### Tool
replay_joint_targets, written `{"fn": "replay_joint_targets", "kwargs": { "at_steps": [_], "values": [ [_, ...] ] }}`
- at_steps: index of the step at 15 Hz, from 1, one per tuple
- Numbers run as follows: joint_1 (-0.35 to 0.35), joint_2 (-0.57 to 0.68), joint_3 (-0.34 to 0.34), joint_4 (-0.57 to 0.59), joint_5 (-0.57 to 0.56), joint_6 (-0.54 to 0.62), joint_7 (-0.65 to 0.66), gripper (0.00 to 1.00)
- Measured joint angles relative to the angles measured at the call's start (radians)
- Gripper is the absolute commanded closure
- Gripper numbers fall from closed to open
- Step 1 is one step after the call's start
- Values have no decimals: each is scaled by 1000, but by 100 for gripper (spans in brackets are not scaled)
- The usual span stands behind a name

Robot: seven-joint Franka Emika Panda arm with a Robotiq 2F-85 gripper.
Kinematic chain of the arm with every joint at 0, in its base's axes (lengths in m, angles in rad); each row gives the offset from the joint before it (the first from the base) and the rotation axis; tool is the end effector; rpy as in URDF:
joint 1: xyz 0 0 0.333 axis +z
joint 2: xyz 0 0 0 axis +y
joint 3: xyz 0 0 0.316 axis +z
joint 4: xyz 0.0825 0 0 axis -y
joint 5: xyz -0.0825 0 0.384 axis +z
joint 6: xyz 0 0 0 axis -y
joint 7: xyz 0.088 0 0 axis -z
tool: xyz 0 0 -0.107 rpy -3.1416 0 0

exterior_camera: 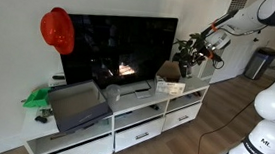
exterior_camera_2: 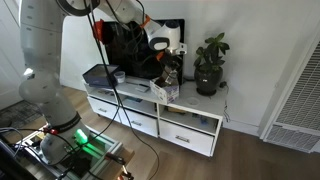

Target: Remove the white sachet from the box and put it on the lid

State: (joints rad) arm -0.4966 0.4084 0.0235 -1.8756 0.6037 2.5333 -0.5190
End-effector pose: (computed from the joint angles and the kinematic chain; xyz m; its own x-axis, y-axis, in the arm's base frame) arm 0.5806 -0.3055 0.3180 0.8392 -0.4308 0.3321 -0.3325 -0.8894 -0.3136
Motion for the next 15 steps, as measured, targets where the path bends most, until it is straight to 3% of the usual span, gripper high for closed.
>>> {"fn": "replay_joint_targets", "kwargs": {
  "at_steps": [4,8,15],
  "values": [
    [-3,35,-82,-45,14,172,58,100],
    [-5,153,-102,-22,13,380,104,100],
    [45,411,-100,204,12,521,195,100]
  ]
}}
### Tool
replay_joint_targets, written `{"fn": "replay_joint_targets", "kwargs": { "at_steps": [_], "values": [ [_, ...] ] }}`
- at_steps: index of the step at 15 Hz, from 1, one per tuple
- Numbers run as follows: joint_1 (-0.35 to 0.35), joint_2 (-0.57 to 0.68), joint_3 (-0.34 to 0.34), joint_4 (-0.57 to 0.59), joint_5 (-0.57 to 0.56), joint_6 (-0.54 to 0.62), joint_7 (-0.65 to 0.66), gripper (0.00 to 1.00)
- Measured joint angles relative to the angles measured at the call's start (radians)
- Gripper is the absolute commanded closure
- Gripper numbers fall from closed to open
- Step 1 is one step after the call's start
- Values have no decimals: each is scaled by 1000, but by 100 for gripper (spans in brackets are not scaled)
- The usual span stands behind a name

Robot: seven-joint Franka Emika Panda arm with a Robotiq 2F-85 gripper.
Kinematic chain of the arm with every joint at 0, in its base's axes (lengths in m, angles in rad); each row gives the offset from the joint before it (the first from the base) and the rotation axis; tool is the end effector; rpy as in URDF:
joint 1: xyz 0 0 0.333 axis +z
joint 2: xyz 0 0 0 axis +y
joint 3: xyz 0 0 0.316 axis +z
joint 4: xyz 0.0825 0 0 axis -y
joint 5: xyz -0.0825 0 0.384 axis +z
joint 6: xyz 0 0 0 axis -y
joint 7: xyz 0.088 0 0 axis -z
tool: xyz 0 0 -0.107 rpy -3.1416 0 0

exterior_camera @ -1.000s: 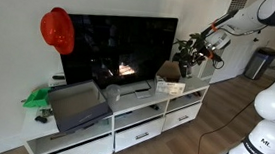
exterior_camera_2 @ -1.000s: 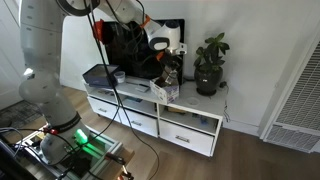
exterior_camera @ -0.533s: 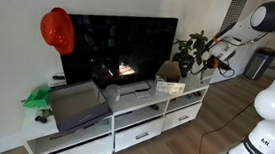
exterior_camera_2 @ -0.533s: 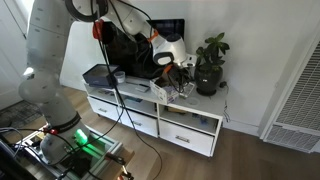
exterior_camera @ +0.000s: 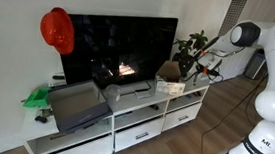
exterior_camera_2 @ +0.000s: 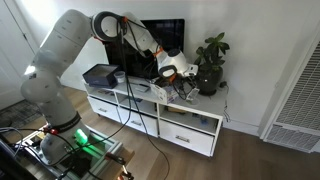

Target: Remove the white sachet from the box and put it on the lid

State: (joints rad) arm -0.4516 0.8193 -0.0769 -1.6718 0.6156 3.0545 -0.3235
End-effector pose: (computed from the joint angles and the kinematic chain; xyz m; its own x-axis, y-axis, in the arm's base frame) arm 0.5920 -0.3879 0.1845 0.5843 -0.6154 0.5290 -0.6533 -0.7434 -0.1433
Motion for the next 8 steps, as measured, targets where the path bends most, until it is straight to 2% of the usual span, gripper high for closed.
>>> {"fn": "replay_joint_targets", "kwargs": {
  "at_steps": [4,8],
  "values": [
    [5,109,19,150,-13,5,91,100],
    [-28,185,90,268,-56,19,240,100]
  ]
}}
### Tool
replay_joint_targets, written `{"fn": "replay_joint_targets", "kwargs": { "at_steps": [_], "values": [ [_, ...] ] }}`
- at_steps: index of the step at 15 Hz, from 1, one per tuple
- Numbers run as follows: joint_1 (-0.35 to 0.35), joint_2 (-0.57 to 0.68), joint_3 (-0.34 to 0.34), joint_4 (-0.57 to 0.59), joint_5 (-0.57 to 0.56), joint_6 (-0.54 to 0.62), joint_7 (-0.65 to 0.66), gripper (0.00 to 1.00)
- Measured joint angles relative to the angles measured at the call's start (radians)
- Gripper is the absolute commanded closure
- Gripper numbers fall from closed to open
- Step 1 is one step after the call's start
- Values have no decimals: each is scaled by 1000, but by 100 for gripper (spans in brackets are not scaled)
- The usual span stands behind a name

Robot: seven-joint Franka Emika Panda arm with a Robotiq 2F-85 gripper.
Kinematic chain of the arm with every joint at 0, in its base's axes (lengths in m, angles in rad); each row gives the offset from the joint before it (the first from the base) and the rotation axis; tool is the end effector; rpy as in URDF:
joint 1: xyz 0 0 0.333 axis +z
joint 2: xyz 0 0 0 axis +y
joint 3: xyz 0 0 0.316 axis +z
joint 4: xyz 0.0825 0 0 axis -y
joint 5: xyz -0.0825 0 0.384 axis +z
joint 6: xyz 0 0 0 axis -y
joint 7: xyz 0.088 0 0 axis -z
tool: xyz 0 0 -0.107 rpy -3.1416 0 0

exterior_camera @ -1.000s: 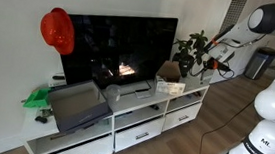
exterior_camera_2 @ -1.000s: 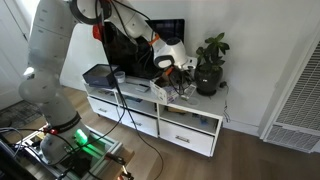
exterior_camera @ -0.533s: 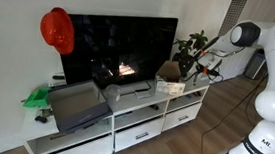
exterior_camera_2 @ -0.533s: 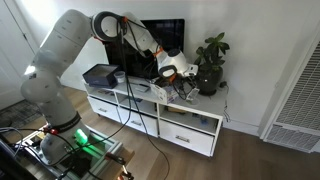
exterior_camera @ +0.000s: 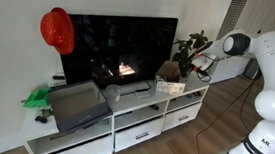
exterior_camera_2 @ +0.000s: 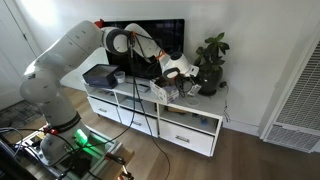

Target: Remove the white sachet from the box and put it on the lid

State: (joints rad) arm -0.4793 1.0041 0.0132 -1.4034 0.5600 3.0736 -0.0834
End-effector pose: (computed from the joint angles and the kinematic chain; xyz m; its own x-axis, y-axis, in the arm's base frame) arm 0.6543 -0.3801 0.1648 0.4157 -0.7329 0.5386 -0.7026 -0.6348 -0.3215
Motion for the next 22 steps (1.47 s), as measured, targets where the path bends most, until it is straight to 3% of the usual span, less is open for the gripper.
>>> {"fn": "replay_joint_targets", "kwargs": {
  "at_steps": [7,16,17,18,22],
  "values": [
    [-25,116,75,98,-16,2,118,100],
    [-43,213,22,100,-35,-27,202,100],
    [-43,214,13,100,-38,-33,211,74],
    [-44,214,9,102,-42,-43,215,73],
    [-50,209,23,125,-73,-66,199,46]
  ]
}}
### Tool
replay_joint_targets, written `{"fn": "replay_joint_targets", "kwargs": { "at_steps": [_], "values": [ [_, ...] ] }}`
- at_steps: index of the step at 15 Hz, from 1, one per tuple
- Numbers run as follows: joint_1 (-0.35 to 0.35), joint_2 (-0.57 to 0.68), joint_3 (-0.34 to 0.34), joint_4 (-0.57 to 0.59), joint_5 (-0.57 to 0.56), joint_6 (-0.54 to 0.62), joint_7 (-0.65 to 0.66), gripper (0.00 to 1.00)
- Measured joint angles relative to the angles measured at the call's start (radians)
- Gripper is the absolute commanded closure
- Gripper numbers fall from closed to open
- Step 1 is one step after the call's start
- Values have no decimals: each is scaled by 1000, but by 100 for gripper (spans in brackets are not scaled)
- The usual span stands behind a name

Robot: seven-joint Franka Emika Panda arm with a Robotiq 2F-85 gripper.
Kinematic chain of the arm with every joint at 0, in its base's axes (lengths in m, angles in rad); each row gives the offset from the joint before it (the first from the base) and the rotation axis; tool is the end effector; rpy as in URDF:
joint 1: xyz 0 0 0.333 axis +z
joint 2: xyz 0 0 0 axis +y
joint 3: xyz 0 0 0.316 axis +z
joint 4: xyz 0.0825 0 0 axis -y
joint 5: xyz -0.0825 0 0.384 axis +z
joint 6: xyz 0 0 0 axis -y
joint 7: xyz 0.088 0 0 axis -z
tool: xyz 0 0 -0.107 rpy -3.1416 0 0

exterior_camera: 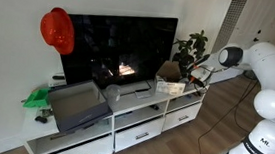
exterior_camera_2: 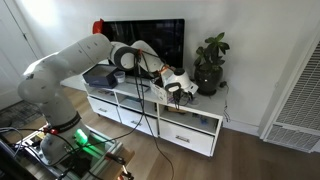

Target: Remove the white sachet from the box and put it on the lid

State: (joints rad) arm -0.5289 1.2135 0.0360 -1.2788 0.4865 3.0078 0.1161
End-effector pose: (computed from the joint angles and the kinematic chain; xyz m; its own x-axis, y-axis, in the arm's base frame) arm 0.6360 -0.3895 0.0546 0.3508 -0.8608 0.3688 -0.8013 -0.4797 -0.3575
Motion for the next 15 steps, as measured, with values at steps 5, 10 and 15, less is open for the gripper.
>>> {"fn": "replay_joint_targets", "kwargs": {
  "at_steps": [5,10,15],
  "values": [
    [-5,-85,25,10,-40,-88,-132,12],
    [-13,-258,13,-64,-92,-343,-258,0],
    [4,-486,-38,-228,-172,-567,-294,0]
  ]
}}
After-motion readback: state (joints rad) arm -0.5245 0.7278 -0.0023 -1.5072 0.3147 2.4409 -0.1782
